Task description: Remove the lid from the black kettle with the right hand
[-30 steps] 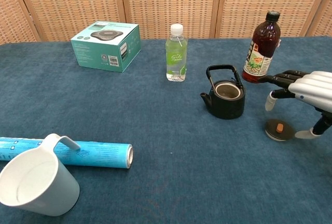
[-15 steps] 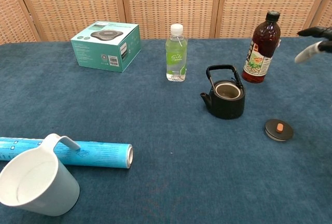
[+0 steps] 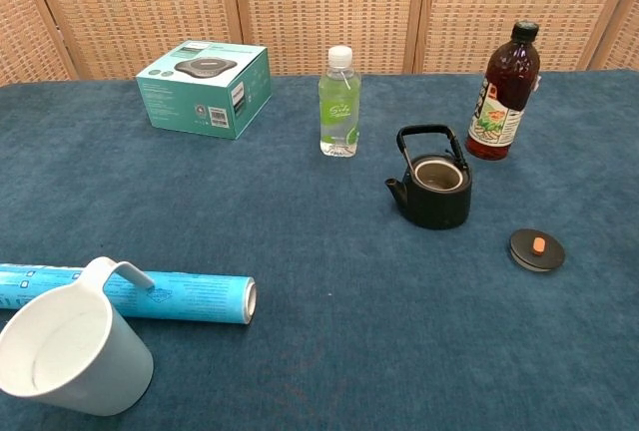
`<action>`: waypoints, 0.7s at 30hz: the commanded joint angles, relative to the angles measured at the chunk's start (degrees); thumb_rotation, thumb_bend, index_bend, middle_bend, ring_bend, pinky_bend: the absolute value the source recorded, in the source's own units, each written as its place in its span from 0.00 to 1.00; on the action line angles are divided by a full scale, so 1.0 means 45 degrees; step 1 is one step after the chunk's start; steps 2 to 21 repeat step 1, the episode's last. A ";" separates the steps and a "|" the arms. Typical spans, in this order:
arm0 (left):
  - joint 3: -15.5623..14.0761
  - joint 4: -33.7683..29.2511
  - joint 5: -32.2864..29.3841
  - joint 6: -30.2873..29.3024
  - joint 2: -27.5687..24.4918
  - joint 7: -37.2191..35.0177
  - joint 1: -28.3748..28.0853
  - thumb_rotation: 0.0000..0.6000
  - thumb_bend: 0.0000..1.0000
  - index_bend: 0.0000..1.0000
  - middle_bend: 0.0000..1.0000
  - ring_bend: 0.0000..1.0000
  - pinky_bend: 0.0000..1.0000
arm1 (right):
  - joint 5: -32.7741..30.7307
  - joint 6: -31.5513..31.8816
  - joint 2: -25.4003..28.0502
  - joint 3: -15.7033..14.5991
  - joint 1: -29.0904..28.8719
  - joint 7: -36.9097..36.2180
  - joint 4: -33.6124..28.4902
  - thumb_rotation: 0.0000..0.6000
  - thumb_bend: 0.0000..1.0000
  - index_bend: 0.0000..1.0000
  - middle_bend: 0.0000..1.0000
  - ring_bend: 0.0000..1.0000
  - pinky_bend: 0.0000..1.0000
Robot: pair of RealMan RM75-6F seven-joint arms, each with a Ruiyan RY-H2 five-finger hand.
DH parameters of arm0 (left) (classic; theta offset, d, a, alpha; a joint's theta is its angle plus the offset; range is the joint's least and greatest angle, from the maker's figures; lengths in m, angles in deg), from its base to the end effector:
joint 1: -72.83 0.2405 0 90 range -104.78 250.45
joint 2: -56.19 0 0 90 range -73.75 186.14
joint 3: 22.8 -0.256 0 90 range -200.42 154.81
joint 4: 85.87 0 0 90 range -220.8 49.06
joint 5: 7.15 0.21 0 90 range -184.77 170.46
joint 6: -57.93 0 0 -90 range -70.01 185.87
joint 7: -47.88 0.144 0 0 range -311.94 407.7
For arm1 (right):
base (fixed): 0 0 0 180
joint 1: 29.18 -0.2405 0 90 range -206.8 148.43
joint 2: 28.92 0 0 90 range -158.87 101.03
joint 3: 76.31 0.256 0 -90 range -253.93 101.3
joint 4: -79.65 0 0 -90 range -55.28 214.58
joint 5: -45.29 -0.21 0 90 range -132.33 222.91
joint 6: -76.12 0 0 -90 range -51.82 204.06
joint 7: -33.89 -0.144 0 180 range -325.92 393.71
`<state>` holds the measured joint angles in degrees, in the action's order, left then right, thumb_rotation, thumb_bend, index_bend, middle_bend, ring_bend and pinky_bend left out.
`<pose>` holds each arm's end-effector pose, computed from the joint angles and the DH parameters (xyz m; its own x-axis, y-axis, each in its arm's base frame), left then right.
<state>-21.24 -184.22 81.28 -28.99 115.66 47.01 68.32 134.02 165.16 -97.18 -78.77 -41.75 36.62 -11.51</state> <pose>-0.2916 0.1730 0.1738 0.3630 -0.0021 0.9318 0.9306 -0.0495 -0.3627 -0.2807 -0.2006 0.1320 0.3984 0.0267 0.9168 -0.9002 -0.1801 0.3964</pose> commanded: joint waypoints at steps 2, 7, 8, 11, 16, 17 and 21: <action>-0.0011 -0.0015 0.0052 -0.0046 0.0007 0.0019 0.0018 1.00 0.23 0.00 0.00 0.00 0.00 | -0.0011 0.0065 0.0051 0.0102 0.0134 0.0019 0.0014 1.00 0.00 0.00 0.00 0.00 0.00; -0.0011 -0.0015 0.0052 -0.0046 0.0007 0.0019 0.0018 1.00 0.23 0.00 0.00 0.00 0.00 | -0.0011 0.0065 0.0051 0.0102 0.0134 0.0019 0.0014 1.00 0.00 0.00 0.00 0.00 0.00; -0.0011 -0.0015 0.0052 -0.0046 0.0007 0.0019 0.0018 1.00 0.23 0.00 0.00 0.00 0.00 | -0.0011 0.0065 0.0051 0.0102 0.0134 0.0019 0.0014 1.00 0.00 0.00 0.00 0.00 0.00; -0.0011 -0.0015 0.0052 -0.0046 0.0007 0.0019 0.0018 1.00 0.23 0.00 0.00 0.00 0.00 | -0.0011 0.0065 0.0051 0.0102 0.0134 0.0019 0.0014 1.00 0.00 0.00 0.00 0.00 0.00; -0.0011 -0.0015 0.0052 -0.0046 0.0007 0.0019 0.0018 1.00 0.23 0.00 0.00 0.00 0.00 | -0.0011 0.0065 0.0051 0.0102 0.0134 0.0019 0.0014 1.00 0.00 0.00 0.00 0.00 0.00; -0.0011 -0.0015 0.0052 -0.0046 0.0007 0.0019 0.0018 1.00 0.23 0.00 0.00 0.00 0.00 | -0.0011 0.0065 0.0051 0.0102 0.0134 0.0019 0.0014 1.00 0.00 0.00 0.00 0.00 0.00; -0.0011 -0.0015 0.0052 -0.0046 0.0007 0.0019 0.0018 1.00 0.23 0.00 0.00 0.00 0.00 | -0.0011 0.0065 0.0051 0.0102 0.0134 0.0019 0.0014 1.00 0.00 0.00 0.00 0.00 0.00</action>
